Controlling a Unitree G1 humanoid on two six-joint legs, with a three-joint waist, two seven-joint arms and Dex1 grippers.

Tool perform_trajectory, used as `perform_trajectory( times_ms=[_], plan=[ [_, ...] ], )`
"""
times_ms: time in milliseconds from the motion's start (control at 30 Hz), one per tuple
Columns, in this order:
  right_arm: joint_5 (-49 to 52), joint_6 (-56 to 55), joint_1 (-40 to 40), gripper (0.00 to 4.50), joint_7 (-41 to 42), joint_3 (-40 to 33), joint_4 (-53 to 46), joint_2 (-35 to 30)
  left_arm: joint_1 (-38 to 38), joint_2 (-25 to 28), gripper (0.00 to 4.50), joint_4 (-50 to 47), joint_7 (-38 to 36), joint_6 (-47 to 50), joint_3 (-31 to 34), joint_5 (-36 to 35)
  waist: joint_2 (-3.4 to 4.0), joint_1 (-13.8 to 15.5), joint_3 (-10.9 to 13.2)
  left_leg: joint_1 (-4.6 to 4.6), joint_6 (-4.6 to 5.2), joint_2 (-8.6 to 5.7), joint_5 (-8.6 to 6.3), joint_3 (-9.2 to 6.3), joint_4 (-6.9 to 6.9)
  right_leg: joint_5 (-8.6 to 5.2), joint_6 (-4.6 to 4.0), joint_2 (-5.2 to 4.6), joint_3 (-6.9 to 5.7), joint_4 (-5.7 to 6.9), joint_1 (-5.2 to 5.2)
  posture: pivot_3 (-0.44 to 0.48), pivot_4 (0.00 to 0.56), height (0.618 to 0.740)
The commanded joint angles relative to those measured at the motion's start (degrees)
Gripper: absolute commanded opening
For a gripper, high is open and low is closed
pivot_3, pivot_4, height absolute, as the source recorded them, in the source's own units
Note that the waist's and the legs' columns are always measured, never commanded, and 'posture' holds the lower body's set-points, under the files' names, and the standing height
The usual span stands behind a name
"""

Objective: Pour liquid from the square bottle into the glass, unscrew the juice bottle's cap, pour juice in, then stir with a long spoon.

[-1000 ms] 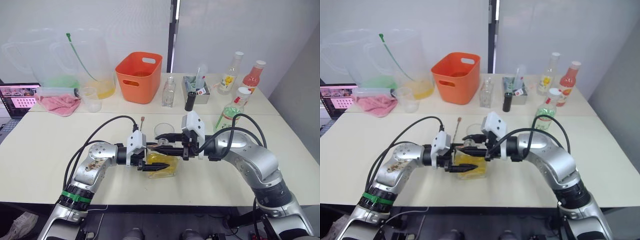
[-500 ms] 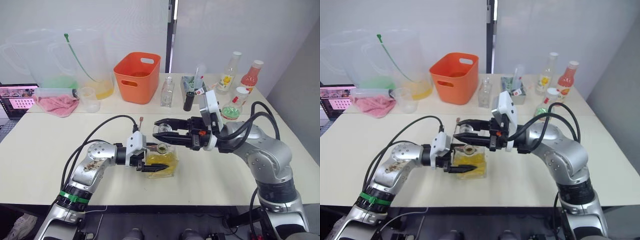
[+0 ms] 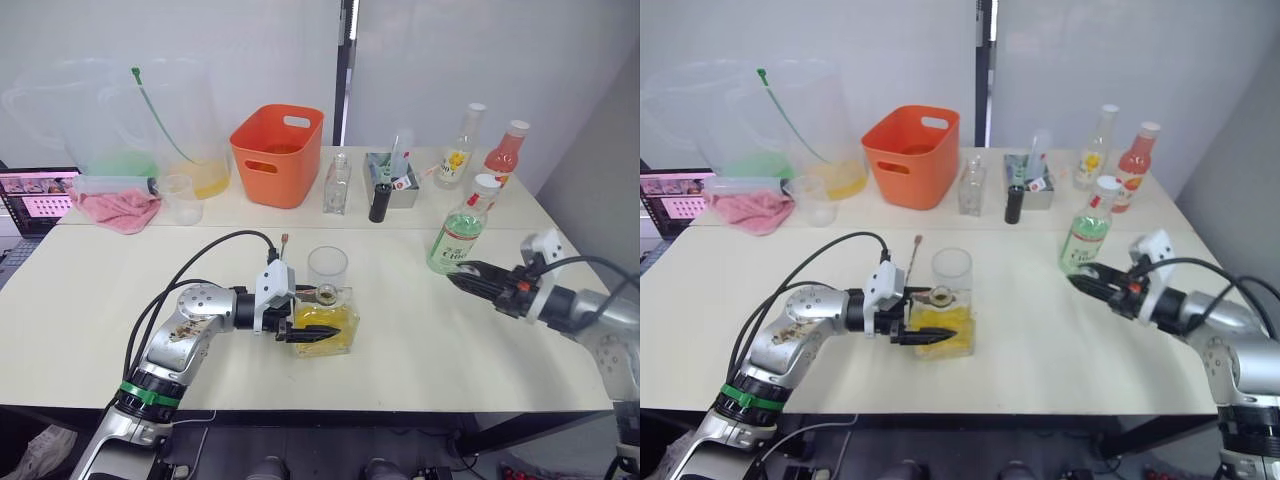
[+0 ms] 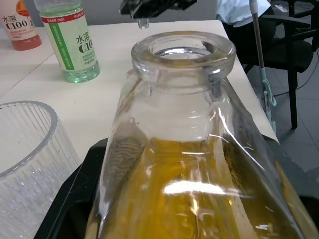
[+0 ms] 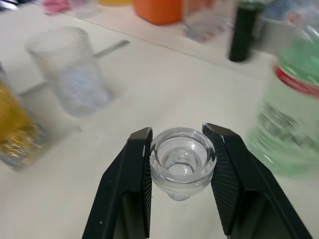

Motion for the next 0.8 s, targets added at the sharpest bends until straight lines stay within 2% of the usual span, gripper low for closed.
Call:
perform_trajectory(
  times_ms=[33, 133, 233, 433, 700, 767, 800],
  plan=[
    [-5.2, -8.1, -1.4, 1.09, -4.5, -1.8, 8.1, 1.2, -0.5, 0.1, 2.81, -2.2, 1.1, 0.9, -0.2, 0.3, 0.01, 0.0, 0.0, 0.01, -0.01, 0.0, 0.0, 0.01, 0.0, 0.0, 0.0, 0.0, 0.01, 0.01, 0.0, 0.0, 0.15, 0.74],
    [-10.0, -15.0, -3.9, 1.09, -10.7, -1.5, 18.5, 3.6, -0.1, 0.1, 2.81, -2.8, 2.1, 1.6, -0.1, 0.6, 0.01, -0.1, 0.0, 0.04, -0.01, 0.01, 0.01, 0.03, 0.0, 0.0, 0.0, 0.01, 0.03, 0.0, 0.03, 0.0, 0.15, 0.74],
    [-10.0, -17.9, -6.2, 1.09, -13.5, -3.1, 24.5, 6.0, 0.4, 0.2, 2.81, -3.1, 3.0, 1.4, -0.3, 1.5, 0.05, -0.1, 0.0, 0.05, -0.02, 0.01, 0.01, 0.05, 0.0, 0.0, 0.0, 0.01, 0.06, 0.02, 0.02, 0.0, 0.15, 0.74],
    [-9.2, -19.4, -9.3, 1.09, -14.7, -4.3, 31.2, 8.6, 1.5, 1.1, 2.81, -3.3, 3.6, 1.2, 0.2, 2.0, 0.07, -0.2, 0.0, 0.36, -0.01, 0.01, 0.0, 0.07, -0.04, 0.0, 0.0, 0.02, 0.08, -0.09, 0.37, 0.0, 0.15, 0.74],
    [-9.7, -19.5, -10.0, 1.09, -14.2, -3.8, 33.3, 8.5, 2.1, 1.6, 2.81, -3.2, 4.3, 0.7, 0.3, 2.3, 0.08, -0.5, 0.0, 0.6, -0.01, 0.05, 0.0, 0.05, -0.15, -0.01, 0.01, 0.06, 0.08, -0.29, 0.67, 0.0, 0.15, 0.74],
    [-9.4, -19.2, -10.0, 2.19, -13.9, -3.9, 32.7, 8.4, 2.3, 1.7, 2.81, -2.8, 4.2, 0.3, 0.4, 2.4, 0.08, -0.6, 0.0, 0.61, -0.01, 0.05, 0.0, 0.05, -0.15, -0.01, 0.01, 0.06, 0.08, -0.29, 0.68, 0.0, 0.15, 0.74],
    [-9.3, -19.1, -10.0, 2.5, -13.7, -4.0, 32.3, 8.3, 2.2, 1.8, 2.81, -2.5, 4.2, 0.0, 0.3, 2.6, 0.08, -0.6, 0.0, 0.61, -0.01, 0.05, 0.0, 0.05, -0.15, -0.01, 0.01, 0.06, 0.08, -0.29, 0.68, 0.0, 0.15, 0.74]
  ],
)
